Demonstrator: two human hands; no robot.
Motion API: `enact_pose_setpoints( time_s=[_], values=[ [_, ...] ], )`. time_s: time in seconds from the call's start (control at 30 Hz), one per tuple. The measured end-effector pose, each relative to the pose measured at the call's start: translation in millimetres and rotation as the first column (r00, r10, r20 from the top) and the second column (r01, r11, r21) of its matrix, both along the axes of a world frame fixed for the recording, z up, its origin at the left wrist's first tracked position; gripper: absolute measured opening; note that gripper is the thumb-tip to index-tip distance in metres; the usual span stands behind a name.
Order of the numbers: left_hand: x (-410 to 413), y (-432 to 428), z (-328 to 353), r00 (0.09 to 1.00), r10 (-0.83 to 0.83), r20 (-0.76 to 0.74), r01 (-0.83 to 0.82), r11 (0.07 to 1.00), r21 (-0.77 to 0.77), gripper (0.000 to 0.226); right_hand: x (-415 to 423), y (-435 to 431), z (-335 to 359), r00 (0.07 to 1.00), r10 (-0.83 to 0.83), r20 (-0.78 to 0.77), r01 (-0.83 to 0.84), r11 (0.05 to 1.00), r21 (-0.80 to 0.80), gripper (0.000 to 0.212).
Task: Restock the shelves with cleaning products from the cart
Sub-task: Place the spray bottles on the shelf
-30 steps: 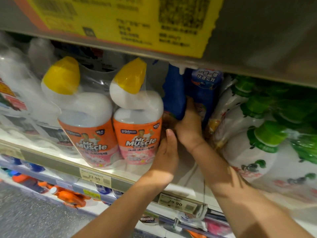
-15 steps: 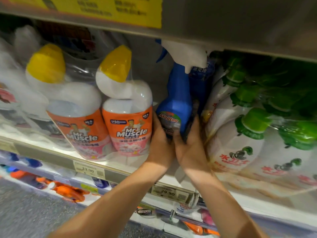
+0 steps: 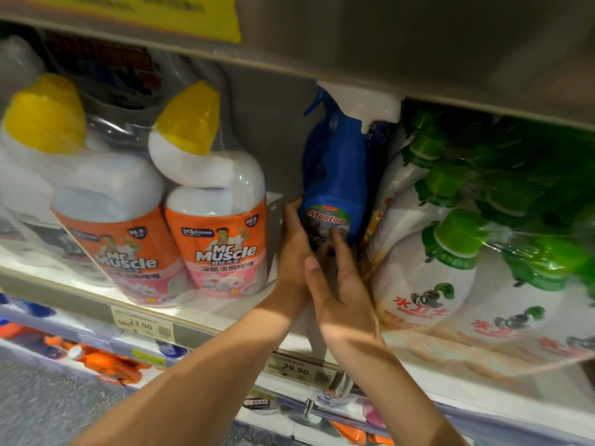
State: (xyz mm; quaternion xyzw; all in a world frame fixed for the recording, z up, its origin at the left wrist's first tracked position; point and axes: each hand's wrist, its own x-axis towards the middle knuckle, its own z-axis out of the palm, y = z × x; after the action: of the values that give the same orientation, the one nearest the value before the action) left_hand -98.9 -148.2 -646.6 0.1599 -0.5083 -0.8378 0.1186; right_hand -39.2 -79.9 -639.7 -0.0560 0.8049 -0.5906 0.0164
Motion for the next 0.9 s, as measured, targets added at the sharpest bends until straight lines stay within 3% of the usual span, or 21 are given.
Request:
enact_pose_setpoints(
  time_s=[0.07, 0.13, 0.17, 0.2, 0.27, 0.33, 0.43, 0.53, 0.6, 0.67, 0.73, 0.9],
  values=[
    [1, 1, 7, 0.995, -0.094, 0.028, 0.096, 0.992, -0.085, 0.036, -3, 1, 2, 1.0, -0.01, 0.003, 0.01, 1.0, -0.003, 0.06],
    [7, -1, 8, 0.987, -0.09, 0.131, 0.127, 0.943, -0.309, 0.045, -1, 1, 5, 1.0, -0.006, 0.003, 0.006, 1.0, -0.002, 0.06],
    [13, -3, 8, 0.993, -0.069, 0.097, 0.105, 0.884, -0.456, 0.04, 0, 0, 6, 1.0, -0.004, -0.017, 0.004, 1.0, 0.006, 0.059],
    [22, -4, 9, 0.995, -0.091, 0.042, 0.1, 0.858, -0.504, 0.038, 2, 0, 7, 0.999, -0.008, -0.046, 0.008, 1.0, 0.014, 0.058],
    [45, -6, 6, 0.991, -0.109, -0.072, 0.038, 0.768, -0.639, 0.055, 5, -4, 9, 0.994, -0.022, -0.104, 0.023, 1.0, 0.006, 0.054],
    [68, -14, 5, 0.988, -0.108, -0.108, 0.011, 0.756, -0.654, 0.054, 7, -10, 11, 0.992, -0.006, -0.123, -0.001, 0.998, -0.058, 0.048],
    [100, -40, 9, 0.982, 0.011, -0.187, -0.139, 0.713, -0.687, 0.029, 6, -28, 9, 0.983, 0.159, -0.087, -0.173, 0.966, -0.193, 0.05],
    [124, -70, 15, 0.96, 0.144, -0.242, -0.274, 0.678, -0.682, 0.027, -1, -39, 1, 0.936, 0.345, -0.073, -0.351, 0.889, -0.293, 0.055],
    [135, -86, 14, 0.909, 0.268, -0.319, -0.416, 0.619, -0.667, 0.025, -7, -44, -4, 0.923, 0.375, -0.086, -0.383, 0.875, -0.298, 0.059],
    [140, -100, 12, 0.834, 0.381, -0.399, -0.55, 0.516, -0.657, 0.037, -11, -47, -5, 0.934, 0.346, -0.091, -0.358, 0.895, -0.265, 0.06],
    [142, -114, 9, 0.809, 0.451, -0.378, -0.578, 0.491, -0.652, 0.055, -12, -49, -4, 0.939, 0.336, -0.067, -0.342, 0.906, -0.251, 0.06],
    [142, -134, 8, 0.912, 0.37, -0.178, -0.367, 0.538, -0.759, 0.087, 1, -50, 1, 0.956, 0.291, -0.03, -0.291, 0.931, -0.222, 0.078]
  ],
)
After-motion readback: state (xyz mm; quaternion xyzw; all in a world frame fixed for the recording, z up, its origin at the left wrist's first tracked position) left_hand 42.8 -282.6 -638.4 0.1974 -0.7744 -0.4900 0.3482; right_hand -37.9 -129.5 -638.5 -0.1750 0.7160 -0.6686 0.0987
